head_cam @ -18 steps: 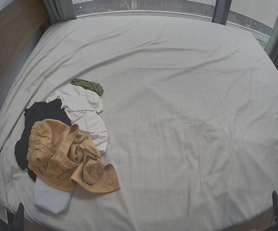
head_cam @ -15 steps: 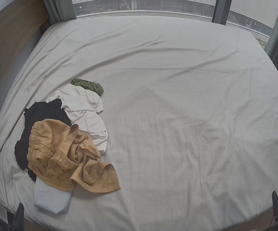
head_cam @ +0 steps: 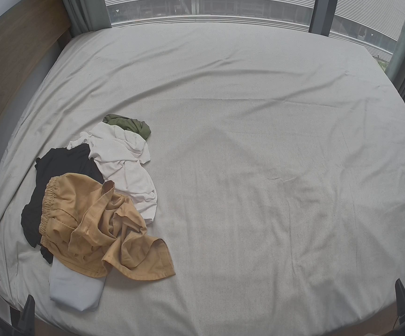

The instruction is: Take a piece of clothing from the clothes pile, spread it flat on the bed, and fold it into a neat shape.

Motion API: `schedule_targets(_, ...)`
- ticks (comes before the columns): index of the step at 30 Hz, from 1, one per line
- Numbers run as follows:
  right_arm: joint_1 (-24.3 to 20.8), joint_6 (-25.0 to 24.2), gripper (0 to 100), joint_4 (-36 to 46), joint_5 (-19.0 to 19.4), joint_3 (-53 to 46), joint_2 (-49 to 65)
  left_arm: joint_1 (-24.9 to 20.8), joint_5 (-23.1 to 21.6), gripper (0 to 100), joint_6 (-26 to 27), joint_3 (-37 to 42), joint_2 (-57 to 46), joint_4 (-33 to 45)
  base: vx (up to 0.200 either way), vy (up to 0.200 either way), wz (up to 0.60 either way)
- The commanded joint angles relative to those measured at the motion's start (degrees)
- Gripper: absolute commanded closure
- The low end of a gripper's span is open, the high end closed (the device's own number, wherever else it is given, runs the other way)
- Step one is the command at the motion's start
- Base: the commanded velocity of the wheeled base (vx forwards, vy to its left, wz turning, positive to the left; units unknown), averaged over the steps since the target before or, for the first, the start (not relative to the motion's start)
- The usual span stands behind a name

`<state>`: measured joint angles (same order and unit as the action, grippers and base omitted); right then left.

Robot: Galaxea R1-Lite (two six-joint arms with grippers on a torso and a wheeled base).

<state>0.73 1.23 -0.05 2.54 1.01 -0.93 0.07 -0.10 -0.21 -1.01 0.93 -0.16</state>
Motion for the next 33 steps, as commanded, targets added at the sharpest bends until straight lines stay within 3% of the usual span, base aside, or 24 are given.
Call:
schedule_targets(1, 0.0, 0.3, 0, 0.0, 0.1, -1.0, 0.6, 0.0, 0.0, 0, 0.0, 1.0, -0.9, 0.0, 0.0, 0.0, 0.0)
schedule_targets(25, 0.0, 0.5, 0, -0.2, 0.5, -1.0, 0.7, 0.0, -0.1, 0, -0.1, 1.0, -0.9, -0.1, 0.0, 0.0, 0.0)
schedule_targets(28, 0.3, 0.3, 0, -8.8, 2.2, 9.5, -2.8, 0.0, 0.0, 0, -0.1, 1.0, -0.9, 0.0, 0.0, 0.0, 0.0)
schedule_targets(30, -0.1, 0.3, 0, -8.7, 2.4, 17.4, -9.2, 0.0, 0.0, 0, -0.1, 1.0, -0.9, -0.1, 0.0, 0.0, 0.0)
schedule_targets(33, -2.5, -0.2, 0, -8.6, 2.9, 21.1, -14.9, 0.0, -0.1, 0, -0.2, 1.0, -0.9, 0.0, 0.0, 0.0, 0.0)
